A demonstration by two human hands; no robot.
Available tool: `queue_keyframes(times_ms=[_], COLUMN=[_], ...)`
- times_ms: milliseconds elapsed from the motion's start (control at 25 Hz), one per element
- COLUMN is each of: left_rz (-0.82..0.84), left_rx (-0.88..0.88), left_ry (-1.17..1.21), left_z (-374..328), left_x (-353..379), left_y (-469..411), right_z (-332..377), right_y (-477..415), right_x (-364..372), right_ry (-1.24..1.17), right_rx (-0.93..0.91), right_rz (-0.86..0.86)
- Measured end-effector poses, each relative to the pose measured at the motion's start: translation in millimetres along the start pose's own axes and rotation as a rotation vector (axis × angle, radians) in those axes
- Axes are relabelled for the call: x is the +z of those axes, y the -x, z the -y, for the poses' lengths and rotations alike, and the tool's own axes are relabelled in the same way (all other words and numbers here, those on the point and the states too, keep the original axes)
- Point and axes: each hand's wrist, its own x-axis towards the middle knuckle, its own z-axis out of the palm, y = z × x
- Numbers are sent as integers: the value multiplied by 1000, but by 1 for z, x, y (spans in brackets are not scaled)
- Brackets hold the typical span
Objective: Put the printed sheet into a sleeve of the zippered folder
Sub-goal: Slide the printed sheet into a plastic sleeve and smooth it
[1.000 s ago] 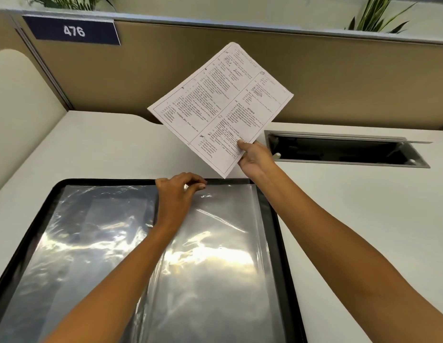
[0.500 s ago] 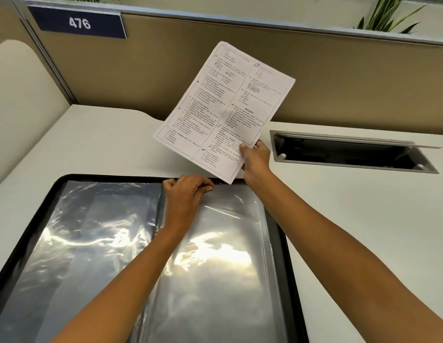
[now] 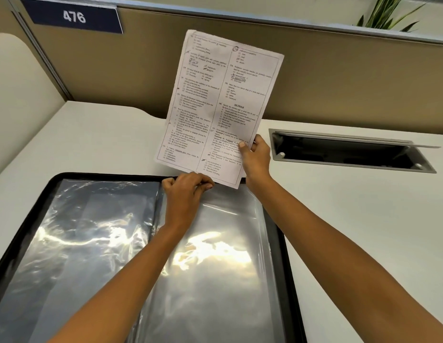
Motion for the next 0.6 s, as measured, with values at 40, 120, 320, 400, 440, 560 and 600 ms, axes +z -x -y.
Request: queue_keyframes(times_ms=[40,120,320,400,440,560,600], left_rz=[3,7,17,38,52,105,133], left_rx=[-6,-8,-39,-45,-43,-77,-94], left_ry=[0,-6,-14,-14,-13,75,137], left_z=[1,1,3,3,4,9,13], left_x=[1,3,4,3,3,-1,-4], left_y=[0,0,-6,-8,-9,-13,-15], right_z=[-1,-2,0,-2,-3,-8,-10], right_y=[1,1,1,1,0,-4,-6], right_x=[-2,-6,-20,-25,-28,-35,-37], right_ry=[27,63,166,215,224,182,149], right_rx=[-11,-33,-129,-165,-173,-141,-116], right_rz=[5,12,60,99,119,144,144])
